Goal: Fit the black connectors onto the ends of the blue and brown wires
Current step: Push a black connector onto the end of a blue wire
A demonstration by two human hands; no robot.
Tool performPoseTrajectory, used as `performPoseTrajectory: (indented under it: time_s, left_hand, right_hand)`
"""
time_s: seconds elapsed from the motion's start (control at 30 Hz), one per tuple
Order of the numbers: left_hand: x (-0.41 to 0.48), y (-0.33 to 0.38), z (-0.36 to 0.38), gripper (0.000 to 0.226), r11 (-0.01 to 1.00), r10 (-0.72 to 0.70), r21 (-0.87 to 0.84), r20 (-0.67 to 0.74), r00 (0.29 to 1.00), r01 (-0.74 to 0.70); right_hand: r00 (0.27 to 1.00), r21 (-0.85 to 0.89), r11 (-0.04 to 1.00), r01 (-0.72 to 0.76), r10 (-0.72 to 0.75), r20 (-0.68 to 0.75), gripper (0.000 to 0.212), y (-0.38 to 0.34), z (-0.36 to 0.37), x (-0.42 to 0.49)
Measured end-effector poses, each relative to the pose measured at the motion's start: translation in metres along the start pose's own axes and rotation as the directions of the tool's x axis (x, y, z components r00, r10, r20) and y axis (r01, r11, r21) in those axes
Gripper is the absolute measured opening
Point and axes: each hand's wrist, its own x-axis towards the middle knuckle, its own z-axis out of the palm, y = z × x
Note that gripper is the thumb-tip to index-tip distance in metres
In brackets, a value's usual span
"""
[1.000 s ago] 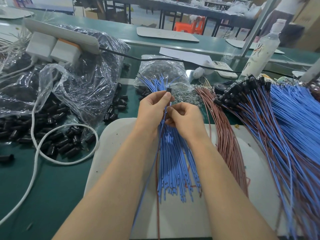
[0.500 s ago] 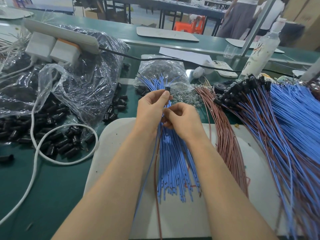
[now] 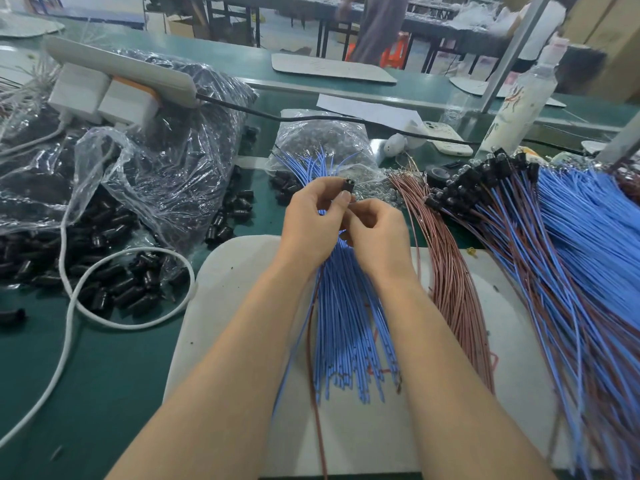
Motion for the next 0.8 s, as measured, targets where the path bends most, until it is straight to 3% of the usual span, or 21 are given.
performPoseTrajectory:
  time_s: [0.33, 0.63, 0.8]
  left_hand:
    - [-0.001, 0.002, 0.000, 0.018, 0.996, 0.032, -0.078, 0.024, 0.999, -0.030]
    - [-0.005, 0.008, -0.003, 0.026, 0.990, 0.069, -0.127, 0.075, 0.995, -0.059]
    - [-0.007, 0.012, -0.004, 0.024, 0.987, 0.078, -0.145, 0.111, 0.991, -0.061]
  right_hand:
    - [1.000, 0.044, 0.999, -0.003, 0.002, 0.022, 0.020, 0.002, 0.000, 0.000]
    - [0.998, -0.009, 0.998, 0.064, -0.064, -0.016, 0.016, 0.003, 0.001, -0.001]
    - [0.986, -0.126, 0.981, 0.149, -0.158, -0.059, 0.017, 0.001, -0.004, -0.003]
